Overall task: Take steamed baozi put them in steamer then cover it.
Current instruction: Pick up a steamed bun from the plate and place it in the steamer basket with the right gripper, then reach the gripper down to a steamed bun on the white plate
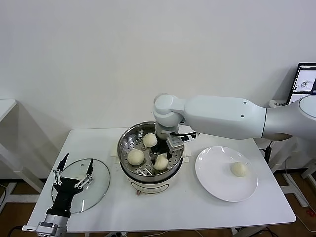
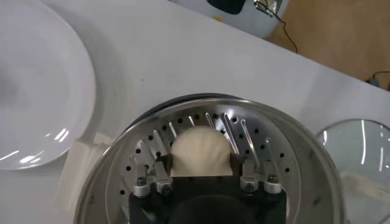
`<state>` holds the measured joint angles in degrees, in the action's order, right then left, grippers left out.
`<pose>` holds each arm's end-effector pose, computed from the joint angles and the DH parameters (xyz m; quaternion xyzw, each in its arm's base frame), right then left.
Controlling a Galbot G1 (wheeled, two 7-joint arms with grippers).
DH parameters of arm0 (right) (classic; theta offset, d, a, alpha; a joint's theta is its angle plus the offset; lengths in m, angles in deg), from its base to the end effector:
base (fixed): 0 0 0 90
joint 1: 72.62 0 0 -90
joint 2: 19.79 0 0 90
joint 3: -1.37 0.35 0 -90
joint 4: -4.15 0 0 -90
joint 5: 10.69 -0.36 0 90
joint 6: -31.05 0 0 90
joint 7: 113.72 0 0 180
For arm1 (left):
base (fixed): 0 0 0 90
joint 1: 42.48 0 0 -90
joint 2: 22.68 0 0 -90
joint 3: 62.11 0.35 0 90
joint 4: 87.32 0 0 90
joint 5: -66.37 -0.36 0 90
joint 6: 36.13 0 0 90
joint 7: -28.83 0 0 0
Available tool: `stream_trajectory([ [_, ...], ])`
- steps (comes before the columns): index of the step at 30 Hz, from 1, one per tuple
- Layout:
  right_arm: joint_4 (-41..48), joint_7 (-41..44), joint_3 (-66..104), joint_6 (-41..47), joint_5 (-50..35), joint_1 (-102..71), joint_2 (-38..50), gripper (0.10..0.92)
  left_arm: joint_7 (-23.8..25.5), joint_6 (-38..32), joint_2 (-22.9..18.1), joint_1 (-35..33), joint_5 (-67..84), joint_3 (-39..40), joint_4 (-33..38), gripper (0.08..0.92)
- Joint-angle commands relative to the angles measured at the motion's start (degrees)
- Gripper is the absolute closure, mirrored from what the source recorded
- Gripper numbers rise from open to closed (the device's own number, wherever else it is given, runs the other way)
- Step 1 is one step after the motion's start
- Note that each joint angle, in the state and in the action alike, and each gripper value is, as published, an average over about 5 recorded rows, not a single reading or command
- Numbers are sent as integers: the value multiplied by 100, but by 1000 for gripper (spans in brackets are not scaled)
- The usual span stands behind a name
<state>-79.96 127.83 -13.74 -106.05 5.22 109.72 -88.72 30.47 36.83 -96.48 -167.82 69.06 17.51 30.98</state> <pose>0.4888 0.1835 -0.0735 -0.6826 -0.1064 -0.7030 0.1689 0.1639 0.1049 -0.3078 0.0321 0.9843 0.1436 0.0972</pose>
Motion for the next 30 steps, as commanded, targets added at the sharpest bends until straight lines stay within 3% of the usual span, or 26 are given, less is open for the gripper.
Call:
stream_trajectory([
  [1,49,-67,-7,-93,170,-145,-106,369,-22,-2,-7,3,3,-4,-2,177],
  [5,73,-93,-11,-71,201,-162,-157,345,-29,-2,-4,4,7,-5,7,177],
  [12,70,-82,55,-4,127,-37,-144,215,-35,-11,4,4,13,-14,-17,177],
  [18,40,152,535,302,-404,272,277,203,-33,-3,-1,14,13,2,-20,177],
  [21,85,503,837,1013,-1177,507,746,203,-32,-6,6,19,13,-8,-29,177],
  [24,312,823,878,2318,-2264,784,1415,203,-33,-6,14,23,14,-24,-15,177],
  [27,875,1044,812,3674,-3084,902,2077,203,-33,-1,18,20,14,-32,7,177],
  [30,1592,1127,683,4458,-3508,813,2549,203,-34,2,25,14,14,-29,18,177],
])
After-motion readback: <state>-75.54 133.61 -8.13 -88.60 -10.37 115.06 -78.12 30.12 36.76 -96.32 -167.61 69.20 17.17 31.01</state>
